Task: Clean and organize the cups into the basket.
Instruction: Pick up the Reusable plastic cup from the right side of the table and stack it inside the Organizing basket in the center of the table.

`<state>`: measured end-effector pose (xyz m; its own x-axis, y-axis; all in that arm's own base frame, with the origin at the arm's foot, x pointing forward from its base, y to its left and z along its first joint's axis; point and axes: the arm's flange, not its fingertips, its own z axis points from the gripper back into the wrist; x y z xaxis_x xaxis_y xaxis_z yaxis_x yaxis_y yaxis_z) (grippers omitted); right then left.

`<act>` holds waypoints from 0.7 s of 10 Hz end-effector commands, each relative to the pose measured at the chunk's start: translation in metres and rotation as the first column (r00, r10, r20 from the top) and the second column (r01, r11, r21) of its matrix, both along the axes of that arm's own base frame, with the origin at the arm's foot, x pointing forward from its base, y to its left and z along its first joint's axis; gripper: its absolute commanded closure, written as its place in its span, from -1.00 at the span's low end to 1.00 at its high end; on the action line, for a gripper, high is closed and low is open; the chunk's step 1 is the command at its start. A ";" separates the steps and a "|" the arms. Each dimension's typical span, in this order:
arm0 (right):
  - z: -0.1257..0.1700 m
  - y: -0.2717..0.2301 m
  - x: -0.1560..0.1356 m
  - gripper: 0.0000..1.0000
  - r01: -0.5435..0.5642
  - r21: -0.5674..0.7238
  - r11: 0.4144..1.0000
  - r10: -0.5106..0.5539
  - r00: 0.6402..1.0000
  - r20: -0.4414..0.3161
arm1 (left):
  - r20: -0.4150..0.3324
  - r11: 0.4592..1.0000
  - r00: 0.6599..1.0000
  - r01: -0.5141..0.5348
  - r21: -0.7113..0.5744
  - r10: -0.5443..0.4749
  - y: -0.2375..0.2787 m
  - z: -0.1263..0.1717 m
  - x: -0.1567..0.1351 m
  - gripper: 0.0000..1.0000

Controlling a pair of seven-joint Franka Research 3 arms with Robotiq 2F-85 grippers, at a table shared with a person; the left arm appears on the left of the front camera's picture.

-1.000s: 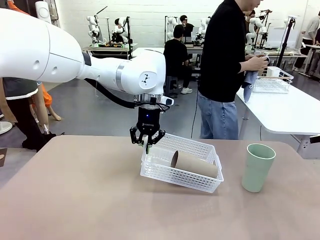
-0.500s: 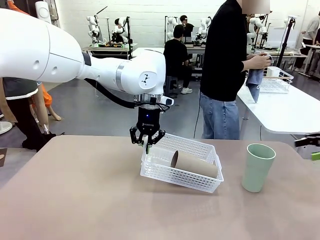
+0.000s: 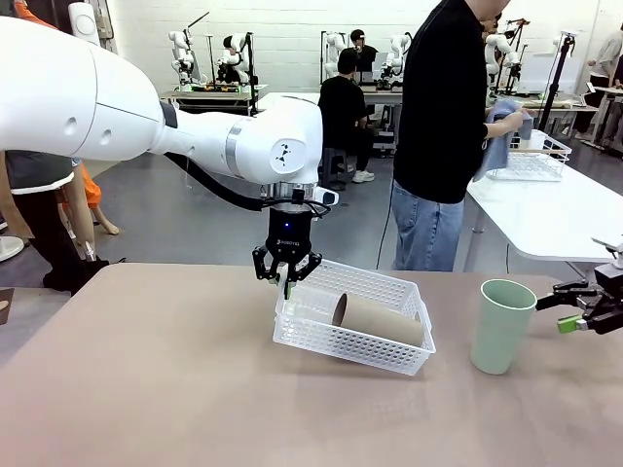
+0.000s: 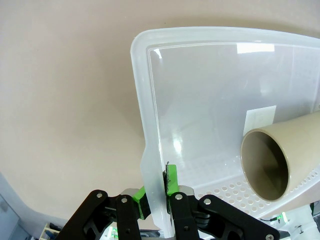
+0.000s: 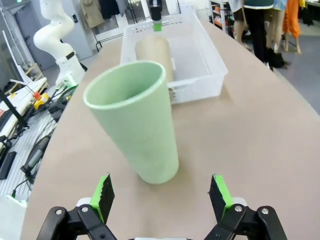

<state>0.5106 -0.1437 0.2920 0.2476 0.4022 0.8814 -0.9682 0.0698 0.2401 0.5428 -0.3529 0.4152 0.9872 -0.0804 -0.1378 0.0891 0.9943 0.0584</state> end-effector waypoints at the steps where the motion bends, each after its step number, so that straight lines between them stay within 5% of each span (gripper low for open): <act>1: -0.011 0.003 0.014 -1.00 0.024 -0.012 1.000 -0.025 0.998 -0.061 | 0.001 1.000 1.000 0.000 0.000 0.000 0.001 0.001 -0.001 1.00; 6: -0.012 0.001 0.006 -1.00 0.022 -0.005 1.000 -0.023 0.999 -0.030 | 0.001 1.000 1.000 0.000 0.000 0.000 0.001 0.001 -0.001 1.00; 7: -0.022 0.016 0.004 -1.00 -0.046 -0.065 0.997 0.046 0.999 0.004 | 0.001 1.000 1.000 0.000 0.000 0.000 0.001 0.001 -0.001 1.00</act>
